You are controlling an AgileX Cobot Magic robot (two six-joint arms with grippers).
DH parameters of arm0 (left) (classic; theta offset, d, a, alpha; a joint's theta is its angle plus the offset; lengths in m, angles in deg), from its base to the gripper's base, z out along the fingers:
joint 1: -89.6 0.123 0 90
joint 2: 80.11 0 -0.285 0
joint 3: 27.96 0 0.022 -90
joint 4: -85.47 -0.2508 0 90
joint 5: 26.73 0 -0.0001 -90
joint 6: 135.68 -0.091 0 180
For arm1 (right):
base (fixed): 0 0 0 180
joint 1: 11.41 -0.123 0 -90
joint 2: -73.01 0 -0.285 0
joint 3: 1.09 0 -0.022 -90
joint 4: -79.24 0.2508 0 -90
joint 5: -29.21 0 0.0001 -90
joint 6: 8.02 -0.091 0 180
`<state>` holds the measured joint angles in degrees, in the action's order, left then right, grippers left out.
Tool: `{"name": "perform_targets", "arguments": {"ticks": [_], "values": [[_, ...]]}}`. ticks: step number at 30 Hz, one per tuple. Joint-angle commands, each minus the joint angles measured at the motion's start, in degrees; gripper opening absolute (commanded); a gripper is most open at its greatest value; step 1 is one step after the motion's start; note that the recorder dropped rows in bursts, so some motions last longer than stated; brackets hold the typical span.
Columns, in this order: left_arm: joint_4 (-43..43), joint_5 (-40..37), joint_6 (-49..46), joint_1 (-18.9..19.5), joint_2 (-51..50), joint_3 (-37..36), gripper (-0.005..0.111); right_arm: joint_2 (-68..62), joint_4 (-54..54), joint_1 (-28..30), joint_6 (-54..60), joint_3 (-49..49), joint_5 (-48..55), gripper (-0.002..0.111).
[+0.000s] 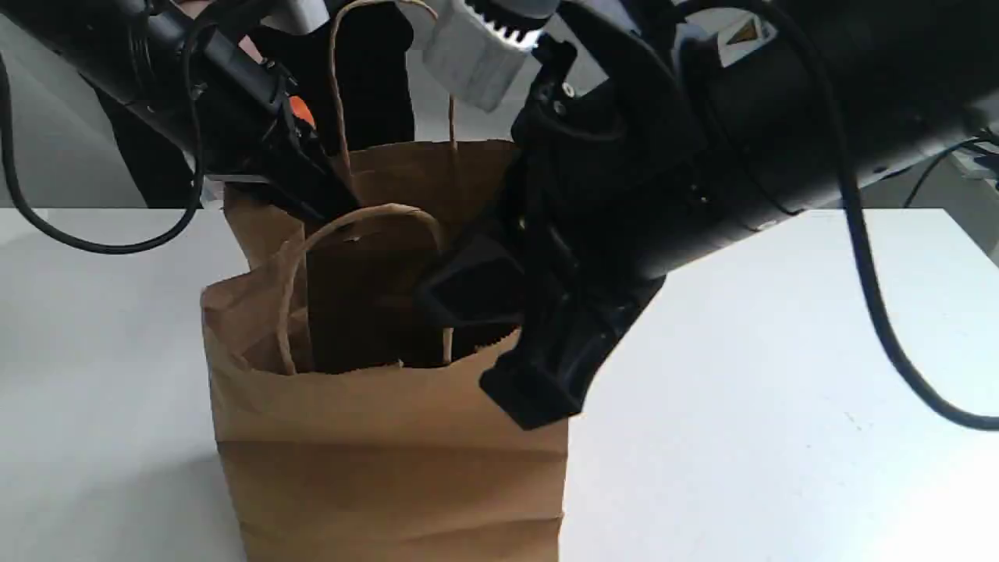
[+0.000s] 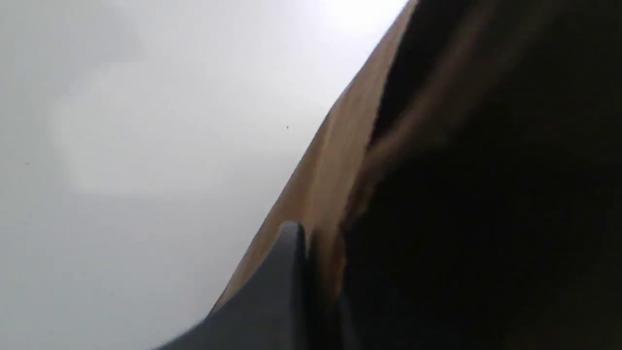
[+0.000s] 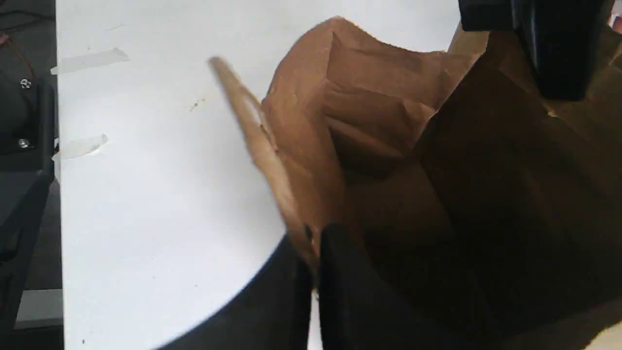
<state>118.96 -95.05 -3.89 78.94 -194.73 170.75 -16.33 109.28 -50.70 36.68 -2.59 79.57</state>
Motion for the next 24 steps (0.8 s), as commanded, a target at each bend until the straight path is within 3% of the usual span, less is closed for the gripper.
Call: {"name": "perform_targets", "arguments": {"ticks": [1, 11, 24], "values": [[0.1, -0.9, 2.3, -0.2, -0.3, 0.4, 0.000, 0.0, 0.1, -0.1, -2.7, 2.5, 1.3, 0.000], [1.9, -1.6, 4.9, -0.2, -5.6, 0.4, 0.000, 0.0, -5.4, -0.1, -5.5, 15.0, 6.3, 0.000], [7.4, -1.6, 7.3, 4.3, -11.7, 0.4, 0.000, 0.0, -9.1, -0.1, -7.9, 15.7, 3.0, 0.000]]}}
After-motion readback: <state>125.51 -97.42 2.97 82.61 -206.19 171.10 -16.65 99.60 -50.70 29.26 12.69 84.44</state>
